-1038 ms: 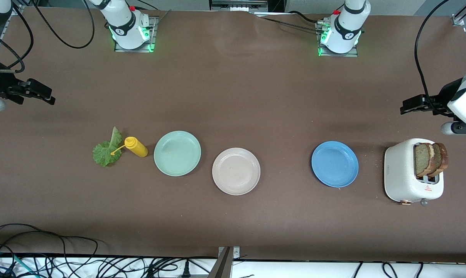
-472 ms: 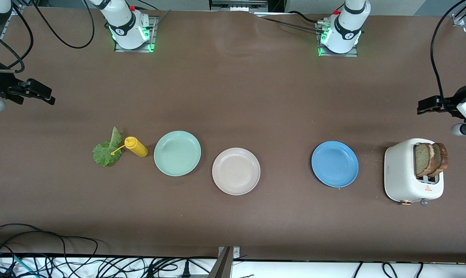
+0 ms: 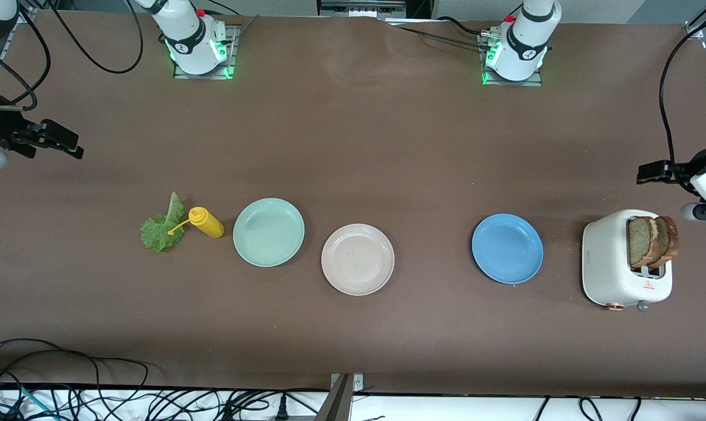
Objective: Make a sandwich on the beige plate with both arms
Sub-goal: 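Move the left gripper down over the bread slices in the toaster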
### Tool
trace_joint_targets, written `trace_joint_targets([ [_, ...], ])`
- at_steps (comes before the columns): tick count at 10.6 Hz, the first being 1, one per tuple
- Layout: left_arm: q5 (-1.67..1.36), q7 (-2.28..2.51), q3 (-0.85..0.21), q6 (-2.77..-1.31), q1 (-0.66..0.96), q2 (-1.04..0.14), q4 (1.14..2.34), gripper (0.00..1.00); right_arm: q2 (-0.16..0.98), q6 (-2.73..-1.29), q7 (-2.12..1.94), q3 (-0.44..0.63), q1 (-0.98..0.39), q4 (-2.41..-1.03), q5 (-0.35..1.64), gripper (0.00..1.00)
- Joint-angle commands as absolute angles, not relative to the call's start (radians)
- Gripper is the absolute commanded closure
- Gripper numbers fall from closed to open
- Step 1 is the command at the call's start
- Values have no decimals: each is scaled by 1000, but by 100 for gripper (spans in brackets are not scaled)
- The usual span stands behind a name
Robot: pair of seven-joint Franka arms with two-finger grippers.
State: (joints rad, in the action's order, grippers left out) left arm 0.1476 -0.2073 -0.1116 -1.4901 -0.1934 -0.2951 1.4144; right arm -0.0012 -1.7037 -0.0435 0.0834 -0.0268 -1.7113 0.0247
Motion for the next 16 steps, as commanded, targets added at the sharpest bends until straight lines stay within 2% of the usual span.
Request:
trace_joint_targets([
  [1,210,-232,-121,-1547,-187,-316,1413,0,8,-1700,-57,83,-18,-1698,41,0],
  [9,282,-232,-118,-1647,-199,-483,1410,0,9,-1694,-57,95,-17,-1703,44,0],
  [16,367,-239,-117,-1673,-206,-523,1407,0,8,-1689,-57,104,-17,-1704,46,0],
])
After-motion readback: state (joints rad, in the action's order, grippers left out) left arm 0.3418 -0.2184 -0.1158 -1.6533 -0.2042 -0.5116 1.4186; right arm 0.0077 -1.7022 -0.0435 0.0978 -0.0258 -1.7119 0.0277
